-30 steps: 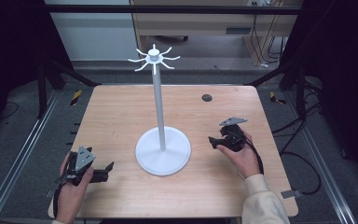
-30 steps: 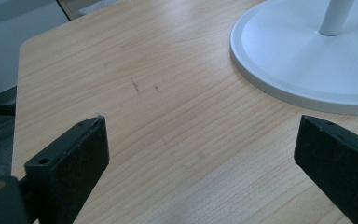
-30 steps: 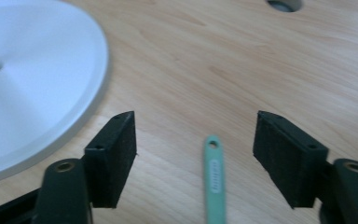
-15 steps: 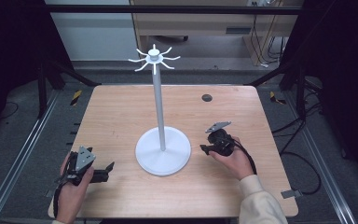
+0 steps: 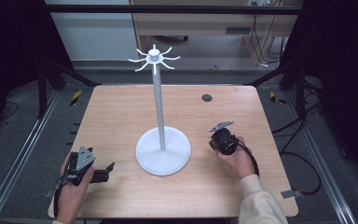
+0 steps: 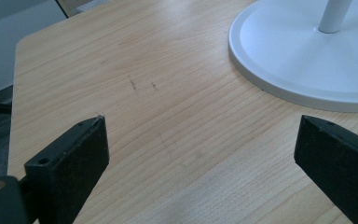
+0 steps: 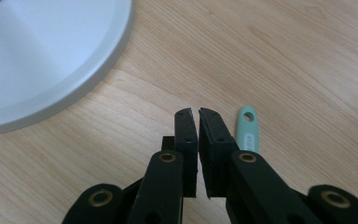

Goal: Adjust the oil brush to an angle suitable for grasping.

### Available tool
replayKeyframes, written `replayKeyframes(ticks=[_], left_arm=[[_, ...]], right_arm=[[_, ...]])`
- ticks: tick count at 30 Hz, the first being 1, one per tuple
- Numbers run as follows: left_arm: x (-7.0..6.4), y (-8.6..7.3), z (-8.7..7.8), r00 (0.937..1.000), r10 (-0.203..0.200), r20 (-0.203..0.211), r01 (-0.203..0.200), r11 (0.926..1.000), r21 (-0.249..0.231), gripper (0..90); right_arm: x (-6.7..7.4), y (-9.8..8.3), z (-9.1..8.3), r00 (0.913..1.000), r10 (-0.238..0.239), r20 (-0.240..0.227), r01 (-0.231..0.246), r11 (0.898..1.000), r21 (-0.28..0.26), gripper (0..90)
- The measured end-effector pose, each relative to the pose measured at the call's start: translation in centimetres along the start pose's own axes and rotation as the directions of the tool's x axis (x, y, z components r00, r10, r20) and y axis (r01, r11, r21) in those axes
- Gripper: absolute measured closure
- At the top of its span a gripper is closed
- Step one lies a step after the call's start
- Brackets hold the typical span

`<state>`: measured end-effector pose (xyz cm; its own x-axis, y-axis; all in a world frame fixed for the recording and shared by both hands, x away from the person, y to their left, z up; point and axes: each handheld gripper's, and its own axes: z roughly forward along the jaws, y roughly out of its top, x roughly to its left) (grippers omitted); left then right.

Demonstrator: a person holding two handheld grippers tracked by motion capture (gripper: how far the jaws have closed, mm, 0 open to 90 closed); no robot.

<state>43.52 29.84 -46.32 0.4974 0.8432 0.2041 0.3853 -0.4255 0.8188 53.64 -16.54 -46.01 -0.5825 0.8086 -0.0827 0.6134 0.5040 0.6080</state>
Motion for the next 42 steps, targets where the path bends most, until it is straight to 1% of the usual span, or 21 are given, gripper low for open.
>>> replayKeyframes(ticks=[1,5,8,10,11,14,16,22,27,29,32,34,37,42], left_arm=[[0.0,0.0,0.0,1.0000,0.000,0.000,0.000,1.0000,0.000,2.6],[0.0,0.0,0.0,1.0000,-0.002,0.003,0.002,1.0000,0.001,2.6],[0.0,0.0,0.0,1.0000,-0.001,0.002,0.001,1.0000,0.000,2.6],[0.0,0.0,0.0,1.0000,-0.002,0.001,0.002,1.0000,-0.001,2.6],[0.0,0.0,0.0,1.0000,-0.001,0.001,0.001,1.0000,-0.001,2.6],[0.0,0.0,0.0,1.0000,-0.001,0.002,0.001,1.0000,-0.001,2.6],[0.0,0.0,0.0,1.0000,0.001,0.003,-0.001,1.0000,0.001,2.6],[0.0,0.0,0.0,1.0000,0.002,0.002,-0.002,1.0000,0.001,2.7],[-0.1,0.0,0.1,1.0000,0.006,0.003,-0.006,1.0000,0.001,2.6],[-0.1,0.0,0.1,1.0000,0.008,0.004,-0.008,1.0000,0.002,2.6],[-0.1,0.0,0.1,1.0000,0.008,0.001,-0.008,1.0000,0.000,2.6],[-0.1,0.0,0.1,1.0000,0.007,0.001,-0.007,1.0000,0.000,2.6],[-0.1,0.0,0.0,1.0000,0.006,0.000,-0.006,1.0000,0.000,2.7],[-0.1,0.0,0.1,1.0000,0.007,0.001,-0.007,1.0000,0.001,2.6]], right_arm=[[-0.1,0.0,-0.1,1.0000,0.004,0.008,-0.004,1.000,0.005,87.9],[-0.7,-0.2,-0.1,0.9987,0.037,0.036,-0.037,0.999,-0.003,90.0],[-1.0,-0.3,0.0,0.9983,0.043,0.038,-0.043,0.999,-0.002,90.0],[-1.1,-0.4,0.0,0.9983,0.044,0.039,-0.044,0.999,0.000,90.0],[-1.2,-0.5,0.2,0.9983,0.041,0.041,-0.042,0.999,0.013,90.0],[-1.2,-0.5,0.3,0.9983,0.038,0.044,-0.038,0.999,0.015,90.0],[-1.3,-0.5,0.5,0.9976,0.045,0.053,-0.046,0.999,0.017,90.0],[-1.5,-0.6,1.3,0.9975,0.031,0.063,-0.034,0.998,0.047,90.0],[-1.7,-0.6,1.5,0.9970,0.035,0.069,-0.039,0.998,0.057,90.0],[-1.8,-0.7,1.6,0.9971,0.028,0.071,-0.033,0.997,0.066,90.0],[-1.7,-0.8,1.7,0.9974,0.031,0.065,-0.036,0.997,0.072,90.0],[-1.4,-0.7,1.8,0.9973,0.024,0.070,-0.030,0.996,0.084,90.0],[-1.4,-0.7,1.9,0.9965,0.021,0.080,-0.028,0.995,0.092,90.0],[-1.4,-0.7,1.9,0.9964,0.020,0.082,-0.028,0.995,0.097,90.0]])
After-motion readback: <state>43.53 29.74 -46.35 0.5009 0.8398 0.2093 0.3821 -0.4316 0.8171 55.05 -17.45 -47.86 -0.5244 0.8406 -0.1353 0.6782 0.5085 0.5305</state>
